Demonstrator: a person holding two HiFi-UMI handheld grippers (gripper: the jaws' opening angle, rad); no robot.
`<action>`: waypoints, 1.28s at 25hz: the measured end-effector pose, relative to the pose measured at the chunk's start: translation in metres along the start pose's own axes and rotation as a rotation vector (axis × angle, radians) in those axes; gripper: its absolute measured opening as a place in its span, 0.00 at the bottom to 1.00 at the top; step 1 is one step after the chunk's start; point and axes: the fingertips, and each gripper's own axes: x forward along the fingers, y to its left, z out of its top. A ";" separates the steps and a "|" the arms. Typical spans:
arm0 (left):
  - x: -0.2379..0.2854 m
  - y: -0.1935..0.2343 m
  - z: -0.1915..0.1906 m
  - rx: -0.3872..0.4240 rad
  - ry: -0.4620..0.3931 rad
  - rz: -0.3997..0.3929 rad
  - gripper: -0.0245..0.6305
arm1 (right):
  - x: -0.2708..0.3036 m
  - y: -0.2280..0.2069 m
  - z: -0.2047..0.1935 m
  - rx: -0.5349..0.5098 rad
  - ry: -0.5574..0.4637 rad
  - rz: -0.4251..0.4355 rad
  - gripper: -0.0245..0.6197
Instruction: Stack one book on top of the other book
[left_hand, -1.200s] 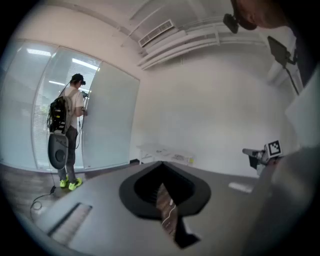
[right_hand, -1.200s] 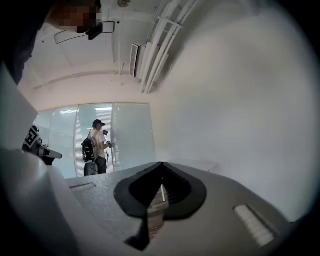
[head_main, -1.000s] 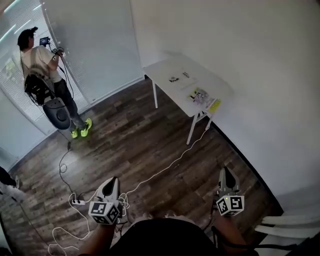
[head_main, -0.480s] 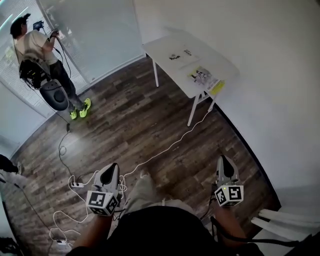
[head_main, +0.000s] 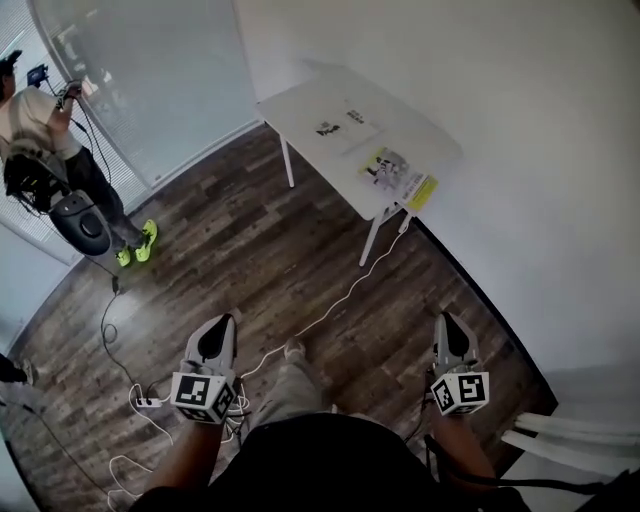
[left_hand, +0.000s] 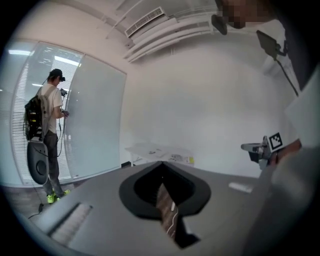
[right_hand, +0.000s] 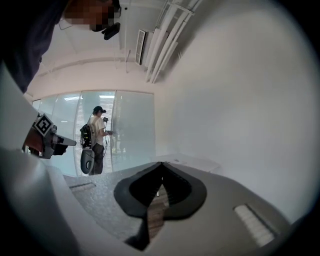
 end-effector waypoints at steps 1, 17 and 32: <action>0.013 0.005 0.002 -0.003 -0.002 -0.015 0.04 | 0.008 -0.002 0.001 -0.001 0.006 -0.012 0.04; 0.155 0.155 0.059 0.023 0.005 -0.055 0.04 | 0.220 0.036 0.046 0.029 -0.033 -0.044 0.04; 0.241 0.219 0.081 0.000 0.026 -0.026 0.04 | 0.334 0.025 0.023 0.080 0.004 -0.038 0.04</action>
